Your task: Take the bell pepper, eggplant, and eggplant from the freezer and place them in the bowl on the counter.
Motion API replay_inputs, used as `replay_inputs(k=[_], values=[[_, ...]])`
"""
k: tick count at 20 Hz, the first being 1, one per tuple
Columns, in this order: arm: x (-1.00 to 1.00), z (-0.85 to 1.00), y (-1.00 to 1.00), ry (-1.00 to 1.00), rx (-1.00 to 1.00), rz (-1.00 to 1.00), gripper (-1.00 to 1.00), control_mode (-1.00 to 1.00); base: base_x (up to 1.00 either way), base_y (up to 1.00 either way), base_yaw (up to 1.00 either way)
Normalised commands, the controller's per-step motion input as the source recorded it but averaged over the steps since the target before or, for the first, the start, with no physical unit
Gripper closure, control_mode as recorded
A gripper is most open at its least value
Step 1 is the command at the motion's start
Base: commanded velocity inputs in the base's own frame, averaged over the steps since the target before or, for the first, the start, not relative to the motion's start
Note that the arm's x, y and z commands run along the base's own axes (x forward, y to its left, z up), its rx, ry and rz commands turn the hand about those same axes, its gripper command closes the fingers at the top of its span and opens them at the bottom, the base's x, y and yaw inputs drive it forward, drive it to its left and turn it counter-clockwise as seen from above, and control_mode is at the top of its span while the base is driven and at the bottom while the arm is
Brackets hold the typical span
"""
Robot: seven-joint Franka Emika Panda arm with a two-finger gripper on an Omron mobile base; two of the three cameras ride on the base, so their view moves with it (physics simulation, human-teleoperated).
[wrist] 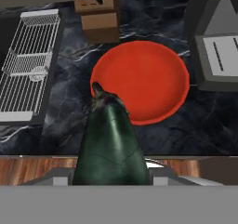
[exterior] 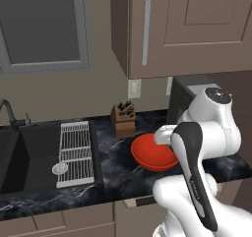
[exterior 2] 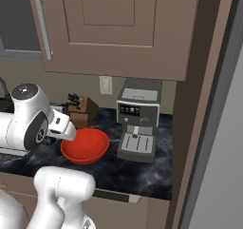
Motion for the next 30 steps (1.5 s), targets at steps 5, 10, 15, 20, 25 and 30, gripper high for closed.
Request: replay_inputs(k=[5, 10, 15, 20, 25, 30], values=[[0.18, -0.37, 0.00, 0.08, 0.00, 0.00, 1.00, -1.00, 0.00, 0.00, 0.00], [0.26, -0.48, 0.00, 0.05, 0.00, 0.00, 1.00, -1.00, 0.00, 0.00, 0.00], [0.33, -0.38, 0.00, 0.08, 0.00, 0.00, 1.00, -1.00, 0.00, 0.00, 0.00], [0.46, -0.38, 0.03, 0.09, 0.00, 0.00, 1.00, -1.00, 0.00, 0.00, 0.00], [0.51, -0.33, 0.04, 0.09, 0.00, 0.00, 1.00, -1.00, 0.00, 0.00, 0.00], [0.36, -0.40, 0.00, 0.04, 0.00, 0.00, 1.00, -1.00, 0.00, 0.00, 0.00]])
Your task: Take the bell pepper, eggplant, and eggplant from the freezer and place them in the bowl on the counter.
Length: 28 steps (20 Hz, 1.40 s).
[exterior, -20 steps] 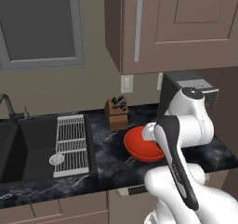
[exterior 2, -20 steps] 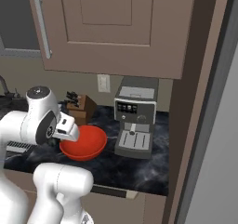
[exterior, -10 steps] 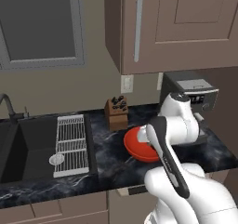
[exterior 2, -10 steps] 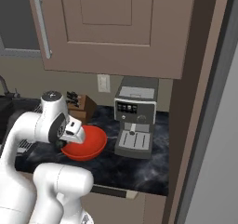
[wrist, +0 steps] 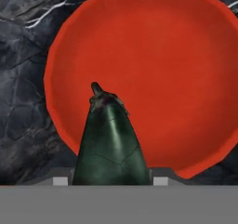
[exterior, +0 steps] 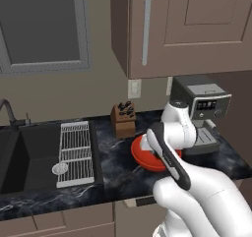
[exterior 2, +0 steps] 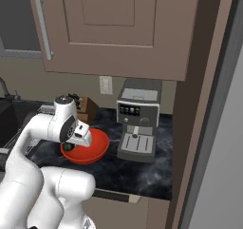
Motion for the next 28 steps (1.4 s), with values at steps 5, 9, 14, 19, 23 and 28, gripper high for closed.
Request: replay_inputs(k=[5, 9, 14, 19, 23, 28], values=[[0.16, -0.40, 0.00, 0.02, 0.00, 0.00, 1.00, -1.00, 0.00, 0.00, 0.00], [0.17, -0.37, 0.00, 0.04, 0.00, 0.00, 1.00, -1.00, 0.00, 0.00, 0.00], [0.01, -0.29, 0.00, 0.03, 0.00, 0.00, 1.00, -1.00, 0.00, 0.00, 0.00], [0.04, -0.25, 0.00, 0.02, 0.00, 0.00, 1.00, -1.00, 0.00, 0.00, 0.00], [0.00, -0.15, 0.00, 0.01, 0.00, 0.00, 1.00, -1.00, 0.00, 0.00, 0.00], [0.01, -0.16, 0.06, 0.00, 0.00, 0.00, -1.00, -1.00, 0.00, 0.00, 0.00]])
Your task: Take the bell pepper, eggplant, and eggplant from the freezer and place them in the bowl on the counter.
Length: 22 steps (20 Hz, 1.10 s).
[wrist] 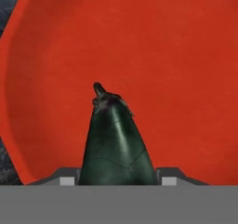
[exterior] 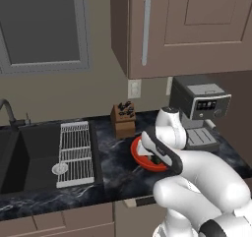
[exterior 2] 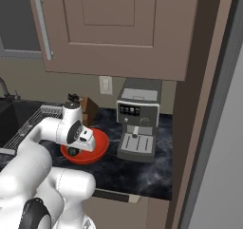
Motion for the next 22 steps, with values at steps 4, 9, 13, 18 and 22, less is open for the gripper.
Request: replay_inputs(k=[4, 9, 13, 18, 22], values=[[-0.02, 0.00, 0.00, 0.00, 0.00, 0.00, -1.00, -1.00, 0.00, 0.00, 0.00], [-0.16, 0.10, 0.01, -0.07, 0.00, 0.00, -1.00, -1.00, 0.00, 0.00, 0.00], [-0.41, 0.35, 0.00, -0.14, 0.00, 0.00, -1.00, -1.00, 0.00, 0.00, 0.00], [-0.56, 0.47, 0.00, -0.09, 0.00, 0.00, -1.00, -1.00, 0.00, 0.00, 0.00], [-0.71, 0.43, -0.03, 0.00, 0.00, 0.00, -1.00, -1.00, 0.00, 0.00, 0.00]])
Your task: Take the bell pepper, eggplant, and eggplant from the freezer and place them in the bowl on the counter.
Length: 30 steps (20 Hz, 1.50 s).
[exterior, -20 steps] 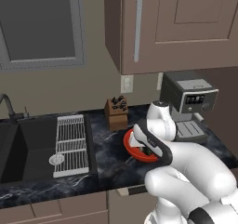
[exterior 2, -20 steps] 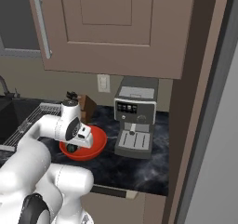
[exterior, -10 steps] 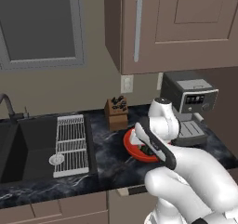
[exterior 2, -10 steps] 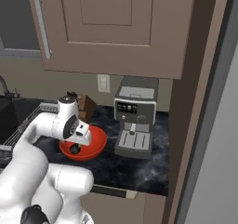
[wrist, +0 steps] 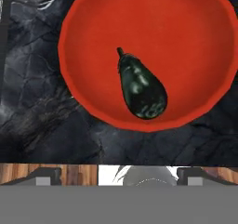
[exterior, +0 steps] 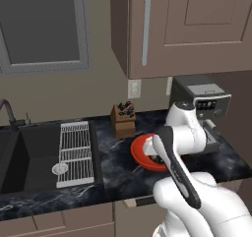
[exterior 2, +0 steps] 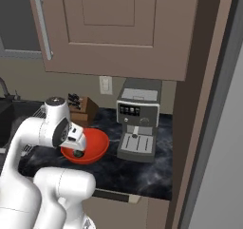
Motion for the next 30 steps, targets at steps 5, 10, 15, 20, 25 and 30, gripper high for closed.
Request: replay_inputs(k=[5, 10, 15, 20, 25, 30], values=[[-0.78, 0.55, -0.07, 0.00, -0.02, 0.00, -1.00, -1.00, 0.00, 0.00, 0.00], [-0.76, 0.72, 0.00, 0.00, -0.08, 0.00, -1.00, -1.00, 0.00, 0.00, 0.00], [-0.72, 0.74, -0.05, 0.00, -0.05, 0.00, -1.00, -1.00, 0.00, 0.00, 0.00], [-0.48, 0.74, -0.03, 0.00, -0.02, 0.00, -1.00, -1.00, 0.00, 0.00, 0.00], [-0.03, 0.27, -0.02, -0.03, 0.00, 0.00, -1.00, -1.00, 0.00, 0.00, 0.00], [-0.11, 0.03, -0.09, -0.18, 0.00, 0.00, -1.00, -1.00, 0.00, 0.00, 0.00]])
